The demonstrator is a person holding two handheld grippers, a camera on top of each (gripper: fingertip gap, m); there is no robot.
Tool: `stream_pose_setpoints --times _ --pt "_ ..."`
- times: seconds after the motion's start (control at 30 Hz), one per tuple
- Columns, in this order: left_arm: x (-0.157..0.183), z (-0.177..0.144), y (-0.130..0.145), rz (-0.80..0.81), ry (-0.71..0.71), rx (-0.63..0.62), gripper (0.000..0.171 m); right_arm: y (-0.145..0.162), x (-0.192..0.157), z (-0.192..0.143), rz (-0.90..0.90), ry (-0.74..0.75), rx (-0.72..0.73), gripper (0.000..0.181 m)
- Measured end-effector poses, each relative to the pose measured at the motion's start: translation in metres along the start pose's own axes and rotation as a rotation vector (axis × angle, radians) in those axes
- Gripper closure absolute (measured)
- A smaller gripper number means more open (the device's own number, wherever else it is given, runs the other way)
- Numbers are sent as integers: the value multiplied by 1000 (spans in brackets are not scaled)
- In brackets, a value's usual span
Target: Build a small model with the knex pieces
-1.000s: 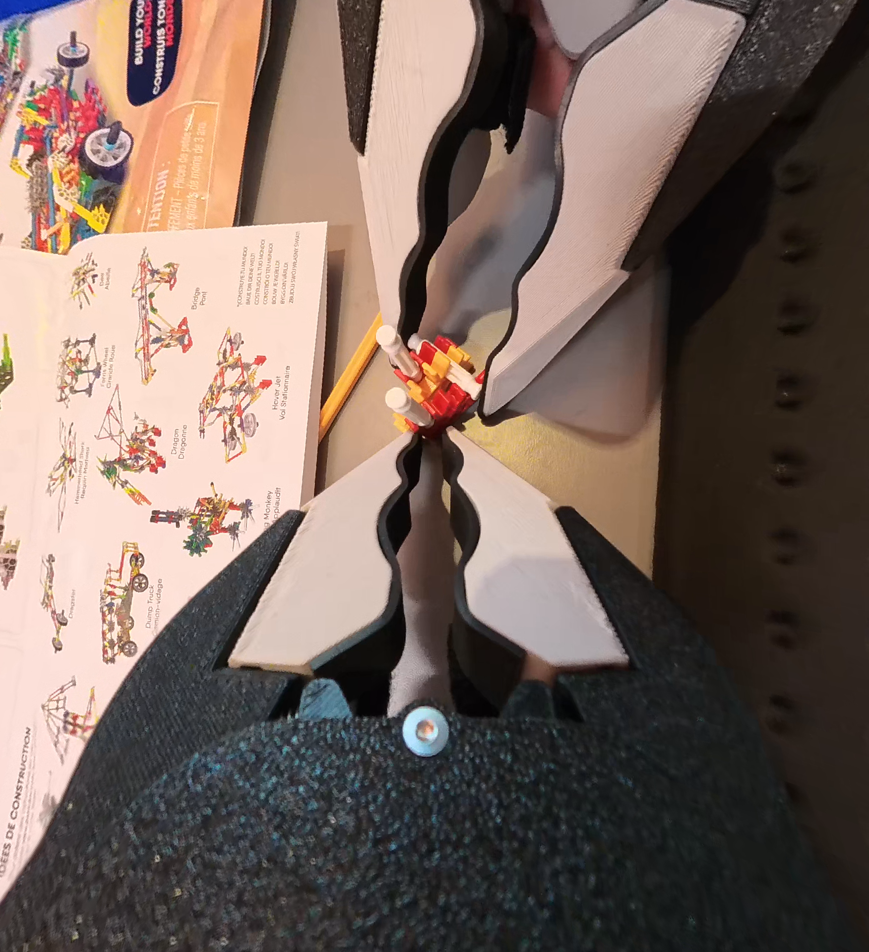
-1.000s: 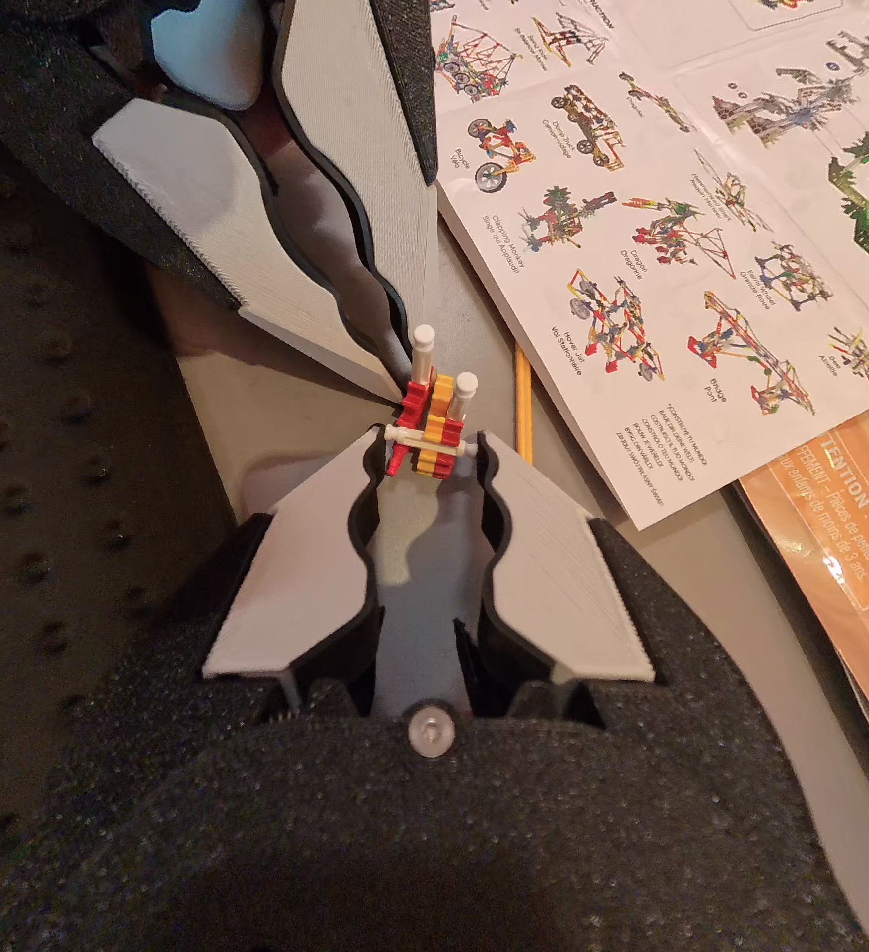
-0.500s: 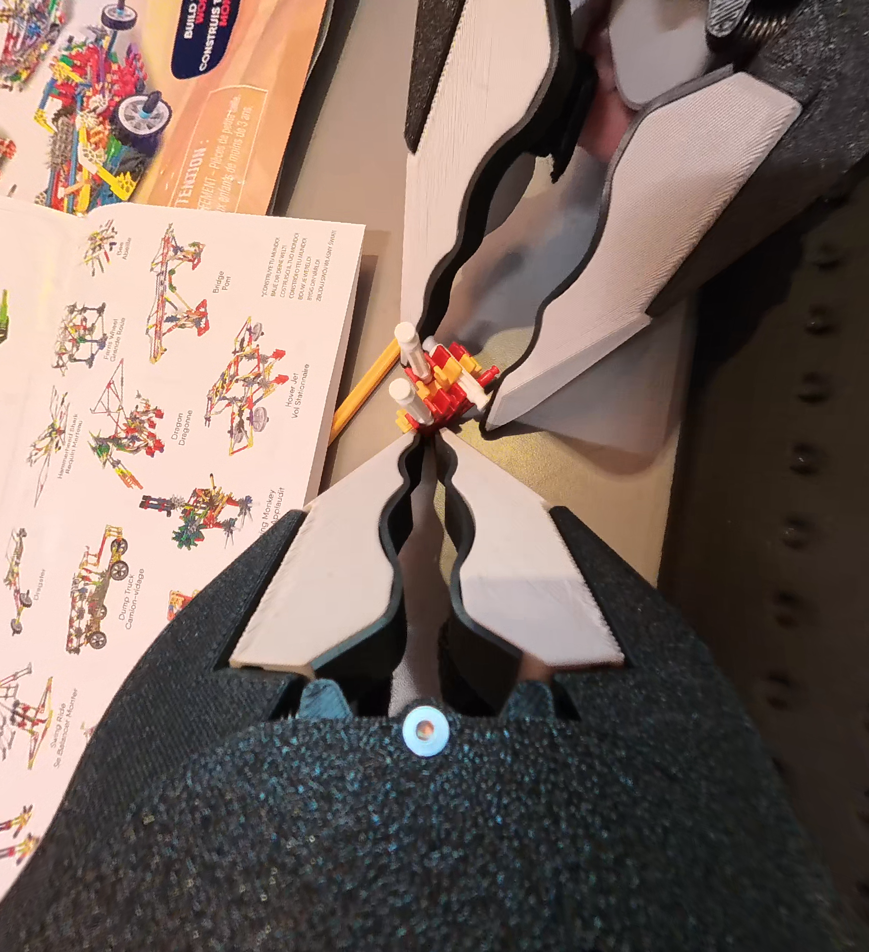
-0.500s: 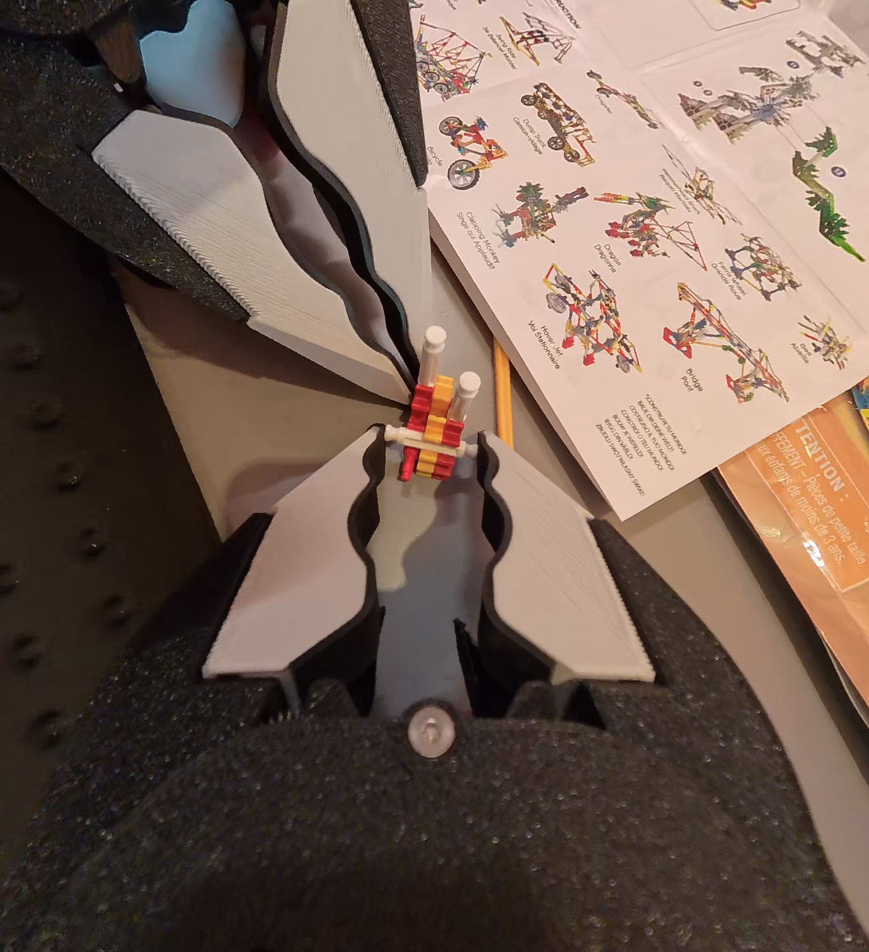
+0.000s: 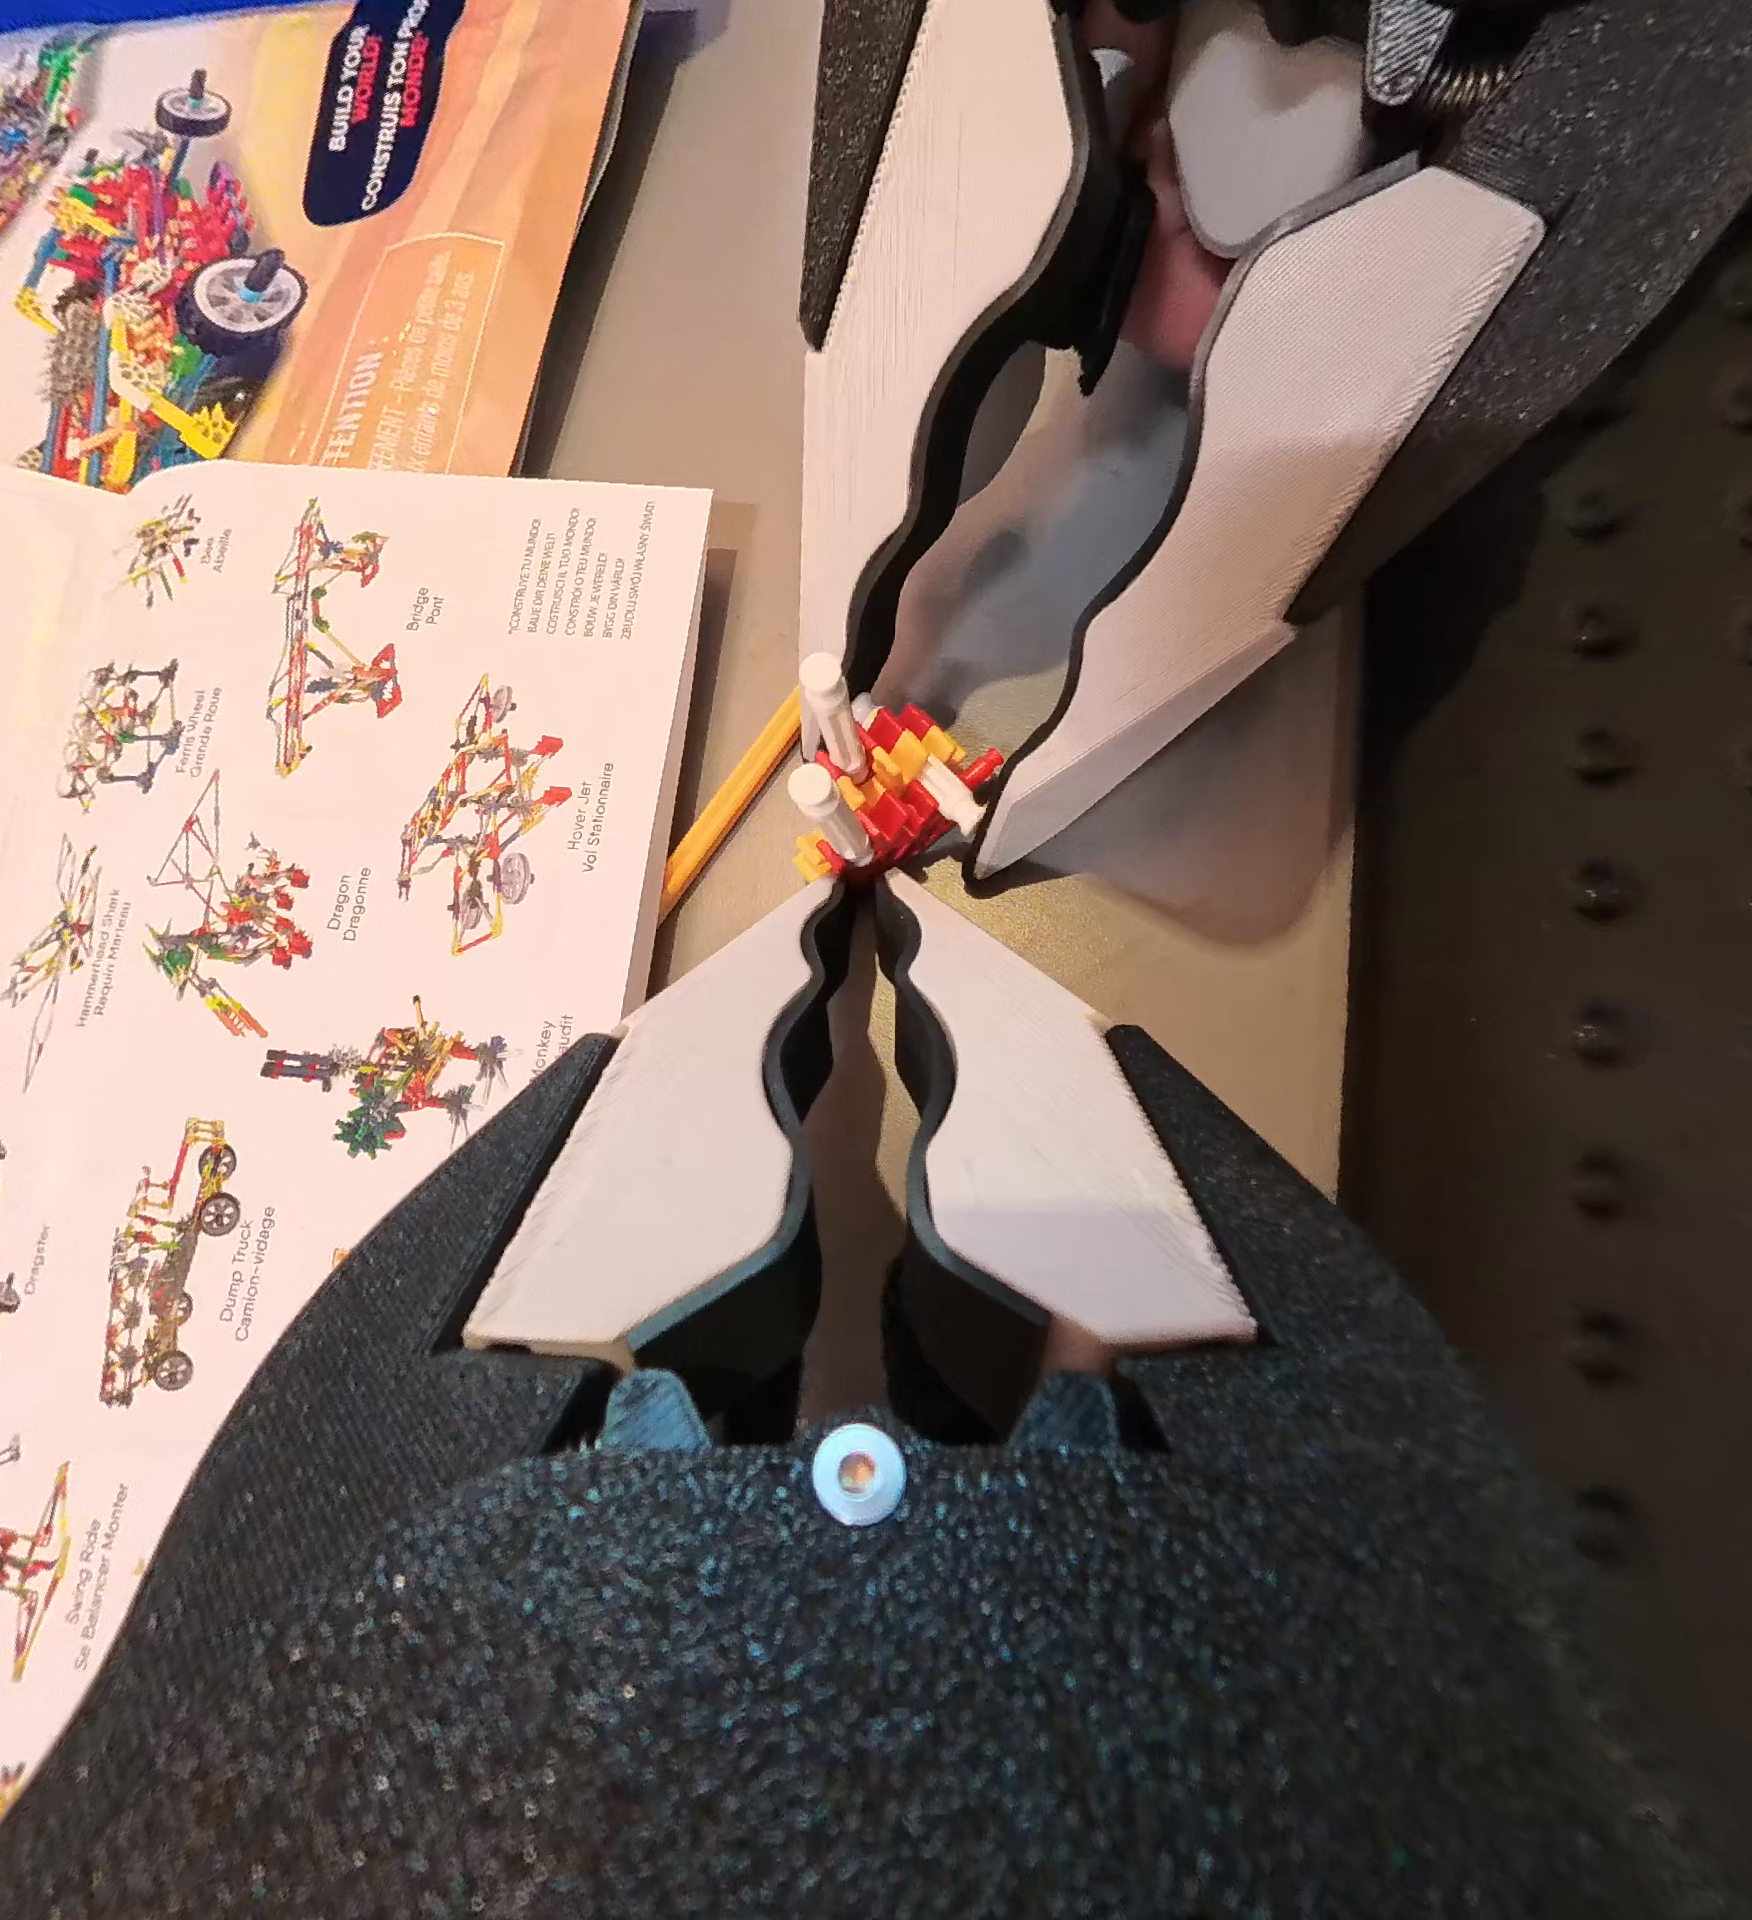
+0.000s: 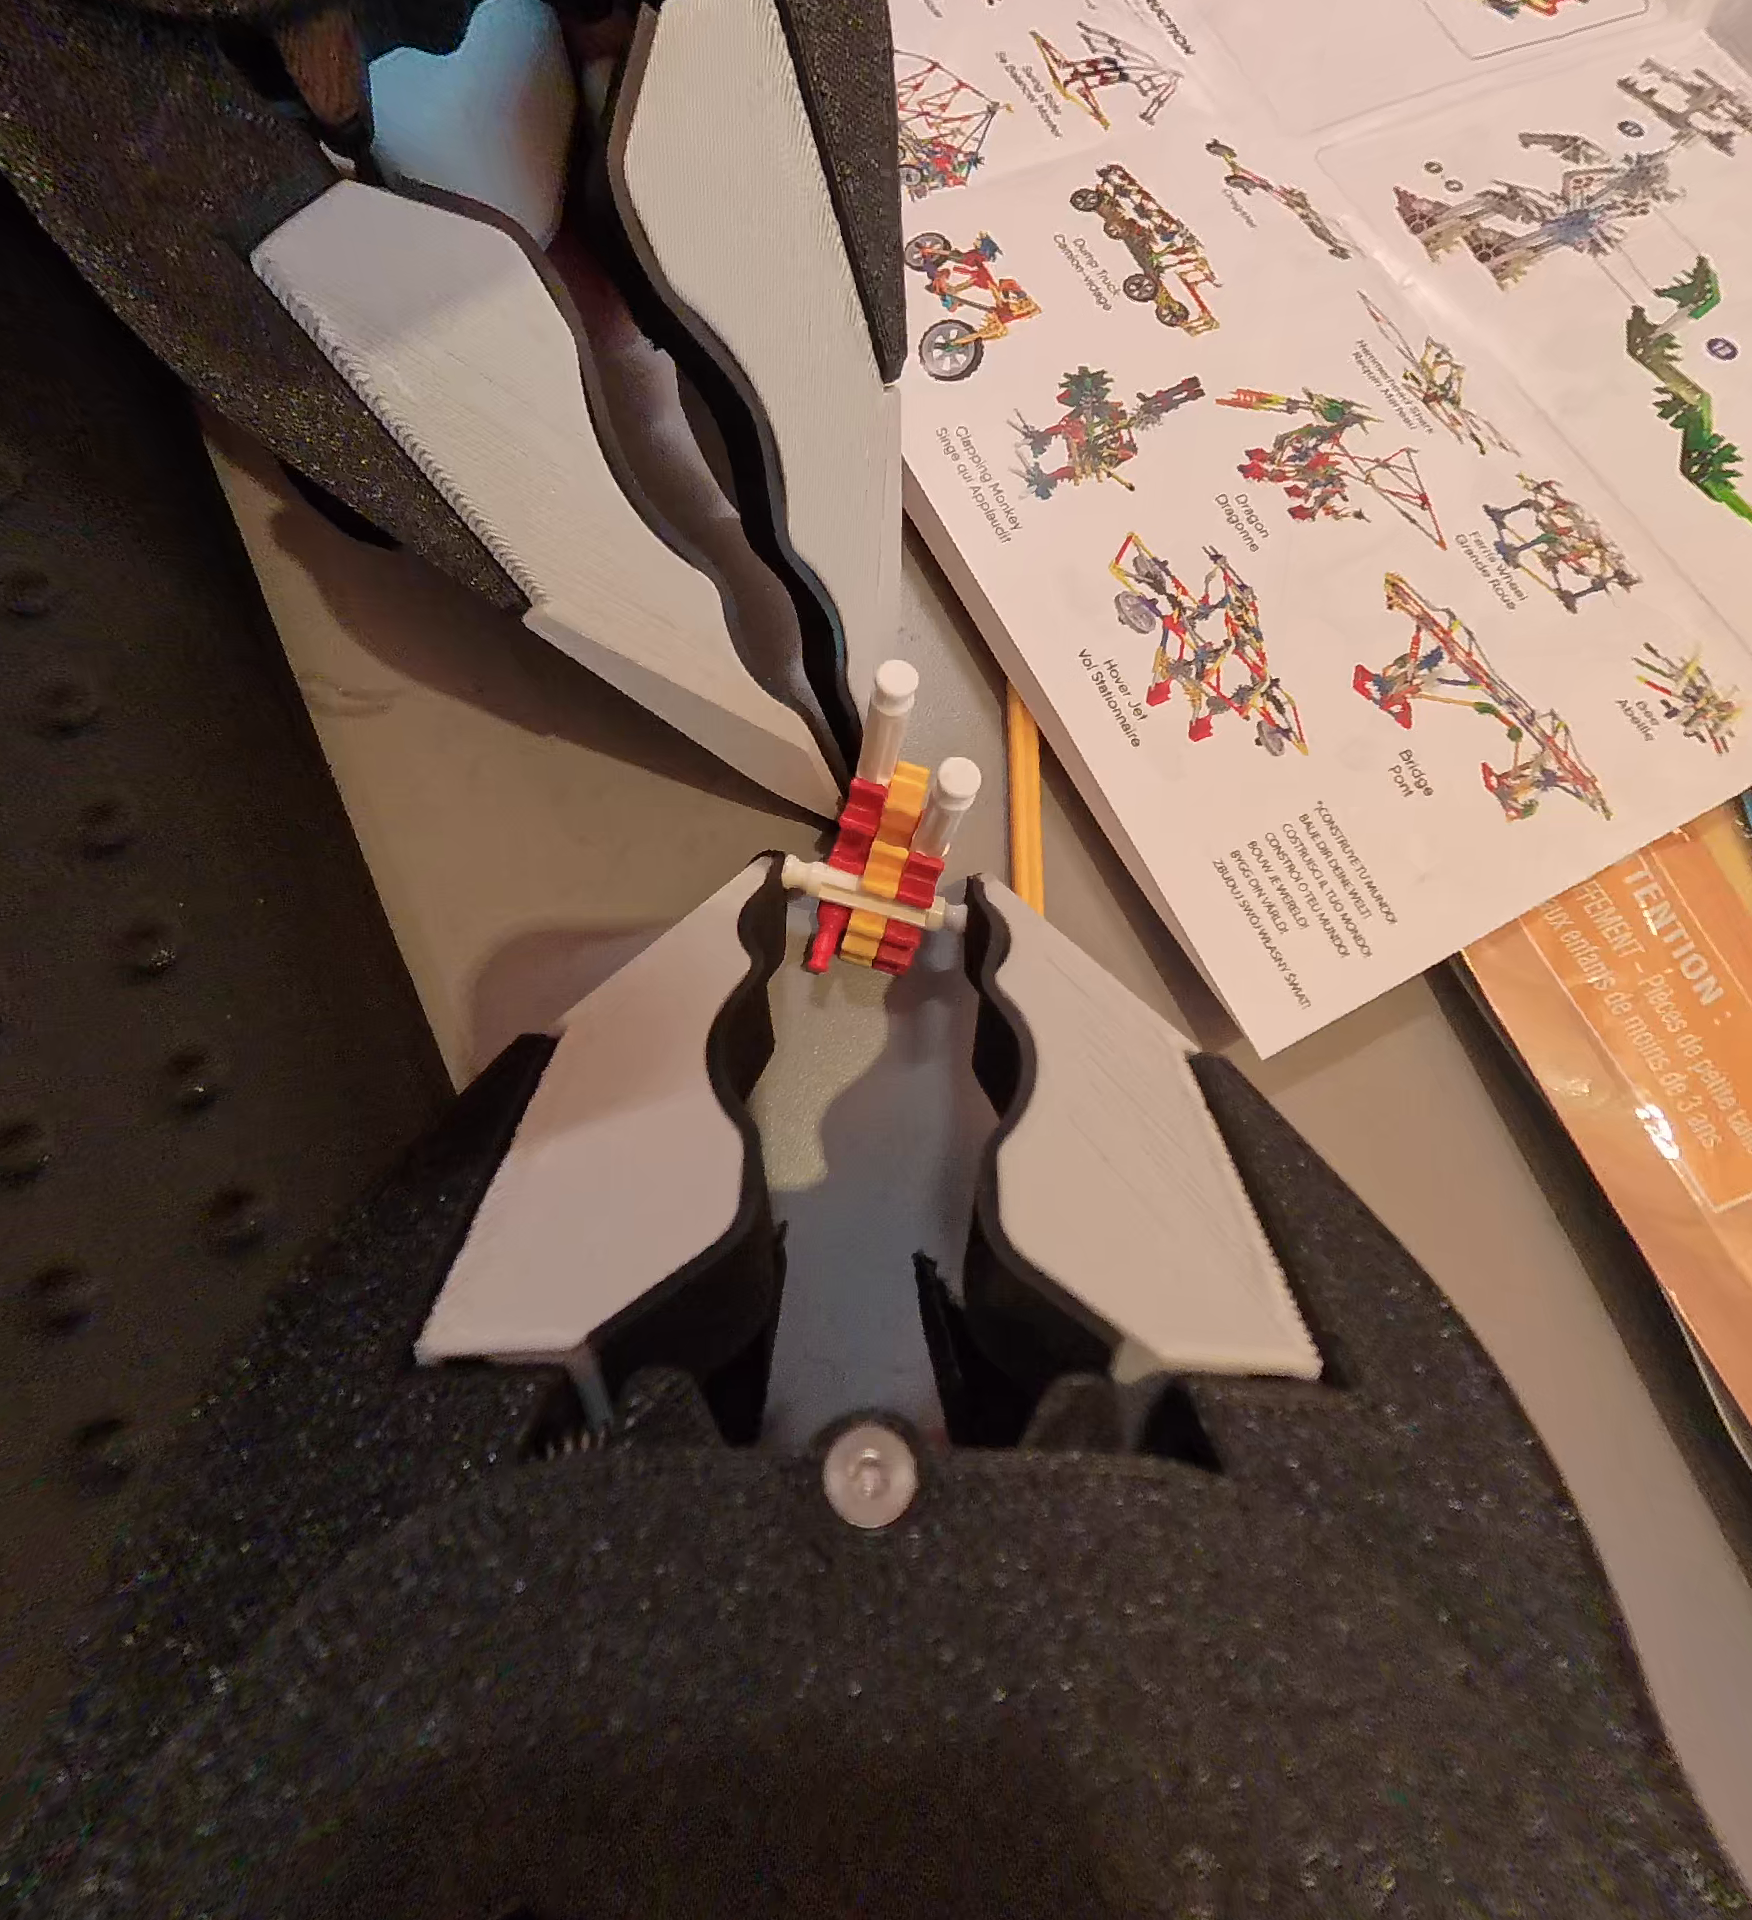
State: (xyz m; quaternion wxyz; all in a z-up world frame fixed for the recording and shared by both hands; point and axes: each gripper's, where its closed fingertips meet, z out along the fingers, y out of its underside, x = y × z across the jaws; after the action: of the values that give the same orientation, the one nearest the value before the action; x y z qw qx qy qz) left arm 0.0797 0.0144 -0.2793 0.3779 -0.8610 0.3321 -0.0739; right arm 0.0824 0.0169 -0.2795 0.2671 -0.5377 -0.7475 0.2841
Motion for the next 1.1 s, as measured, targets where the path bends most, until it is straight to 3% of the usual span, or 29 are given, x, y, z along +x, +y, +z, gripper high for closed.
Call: stream_pose_setpoints --times 0.43,0.7,0.73,0.8,1.1 --pt "-2 2 -2 181 -86 -20 171 0 -1 1 12 -15 3 149" --pt "-2 5 -5 227 -38 -1 171 0 -4 2 11 -29 2 149" --pt "10 6 -11 243 2 38 171 -1 -5 2 15 -43 6 152" --pt "8 6 -9 317 -35 -3 171 -2 -4 2 27 -52 10 154" --pt "6 3 -3 302 -26 -31 171 -2 -3 2 19 -41 9 151"
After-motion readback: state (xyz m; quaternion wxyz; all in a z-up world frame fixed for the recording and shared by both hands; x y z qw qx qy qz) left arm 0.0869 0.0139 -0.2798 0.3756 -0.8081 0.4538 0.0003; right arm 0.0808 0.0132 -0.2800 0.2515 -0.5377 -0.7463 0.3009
